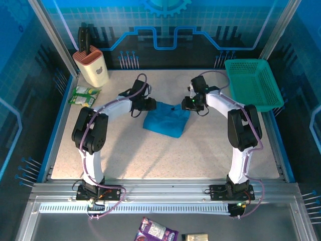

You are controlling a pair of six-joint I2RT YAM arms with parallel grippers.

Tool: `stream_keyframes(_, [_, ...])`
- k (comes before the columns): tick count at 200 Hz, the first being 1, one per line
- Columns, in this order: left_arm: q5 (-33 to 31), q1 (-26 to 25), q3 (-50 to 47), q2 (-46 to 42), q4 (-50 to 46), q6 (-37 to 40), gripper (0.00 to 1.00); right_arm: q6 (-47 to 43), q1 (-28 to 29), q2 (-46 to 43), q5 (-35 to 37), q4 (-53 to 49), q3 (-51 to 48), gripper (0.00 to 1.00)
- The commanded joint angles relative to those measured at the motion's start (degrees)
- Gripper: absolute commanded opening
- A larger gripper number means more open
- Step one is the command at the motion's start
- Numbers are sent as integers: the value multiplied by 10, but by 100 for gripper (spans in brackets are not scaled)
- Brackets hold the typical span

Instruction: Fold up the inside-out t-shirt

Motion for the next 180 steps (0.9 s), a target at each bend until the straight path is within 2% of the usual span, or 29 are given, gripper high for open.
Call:
stream_keyframes(1, [-36, 3, -13, -73, -38, 3, 42, 15, 4, -81, 22, -25, -21, 45])
stream_keyframes(19, [5, -1, -30, -107, -51, 6, 42, 27, 30, -129, 21, -39, -48, 47])
stream_keyframes(41, [66, -27, -46, -119, -69, 17, 33, 46, 71, -150, -22, -49, -69, 47])
stream_keyframes(64, [109, -45, -61, -95, -74, 22, 21, 68, 106, -118, -150, -15, -83, 44])
stream_keyframes(88, [101, -44, -58, -46, -85, 20, 18, 75, 125, -65, -192, 8, -85, 41])
stream_keyframes(114, [62, -40, -45, 3, -120, -2, 16, 72, 104, -11, -169, 0, -86, 38])
stream_keyframes(131, [46, -41, -71, -5, -123, -25, 16, 58, 86, -1, -95, -39, -91, 36])
stream_keyframes(142, [64, -41, -107, -28, -99, -44, 16, 48, 76, -3, -66, -61, -94, 35])
stream_keyframes(165, [98, -43, -144, -72, -83, -72, 16, 32, 60, -46, -109, -49, -109, 36])
stream_keyframes(180, [96, -41, -141, -100, -79, -84, 17, 36, 51, -79, -143, -36, -109, 36])
